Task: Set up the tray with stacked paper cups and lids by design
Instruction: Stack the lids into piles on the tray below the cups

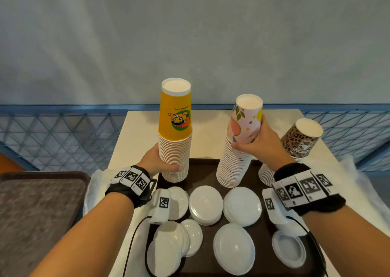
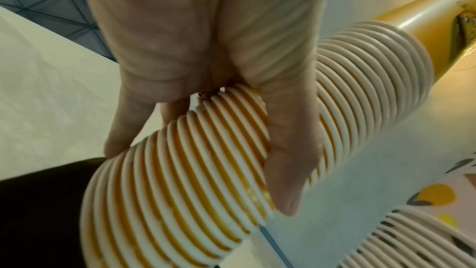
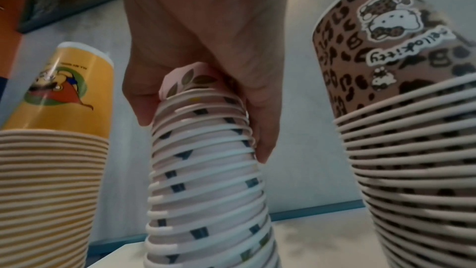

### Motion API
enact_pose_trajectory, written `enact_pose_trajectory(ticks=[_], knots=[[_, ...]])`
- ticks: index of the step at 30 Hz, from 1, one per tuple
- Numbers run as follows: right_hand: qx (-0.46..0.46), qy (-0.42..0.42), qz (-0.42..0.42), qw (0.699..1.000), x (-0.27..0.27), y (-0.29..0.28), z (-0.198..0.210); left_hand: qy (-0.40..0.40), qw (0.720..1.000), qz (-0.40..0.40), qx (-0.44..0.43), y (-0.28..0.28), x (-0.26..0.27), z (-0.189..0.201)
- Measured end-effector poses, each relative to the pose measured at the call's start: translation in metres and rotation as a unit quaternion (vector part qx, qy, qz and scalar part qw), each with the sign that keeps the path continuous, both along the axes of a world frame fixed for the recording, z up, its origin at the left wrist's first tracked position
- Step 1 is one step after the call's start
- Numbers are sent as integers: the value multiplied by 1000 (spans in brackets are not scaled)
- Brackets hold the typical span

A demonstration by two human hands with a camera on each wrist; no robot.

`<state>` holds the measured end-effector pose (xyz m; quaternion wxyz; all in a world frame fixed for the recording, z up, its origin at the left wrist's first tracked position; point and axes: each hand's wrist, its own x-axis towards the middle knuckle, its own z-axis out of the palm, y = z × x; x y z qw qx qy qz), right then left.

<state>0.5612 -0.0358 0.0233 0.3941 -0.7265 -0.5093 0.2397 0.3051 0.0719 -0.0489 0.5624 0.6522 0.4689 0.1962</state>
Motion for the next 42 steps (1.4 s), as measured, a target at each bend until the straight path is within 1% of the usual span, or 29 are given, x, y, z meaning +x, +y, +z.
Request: enact_pose_trajectory(ticks=[4,12,19,23,28,32,35,38,40,42], knots=[[-5,4,10,1000,2,1,-1,19,1000,10,1,2,5,-10],[-12,17,8,1000,3,2,-3,-2,999,26,-32,-2,6,-32],[-13,28,9,999,2,2,-4,-14,999,5,-37,-6,2,-30],[-10,28,4,1000,1,3,-5,15,1000,13,-18,-10,0,-27],[-10,29,-3,1000,-1,3,-6,71,995,64,28,-11,3,-33],[-18,27,-27,999,-2,0,-7,98,993,44,38,-10,0,-34],[-26,33,-36,998,-5,-1,-4,113,993,19,25,-10,-7,-27],[-22,18,-57,998,-12,-10,0,159,987,2,27,-15,-18,-7],[-4,33,-74,997,-16,-22,3,168,983,33,62,-24,-28,15],[12,62,-104,993,-20,-42,3,159,973,92,138,-42,-38,35]])
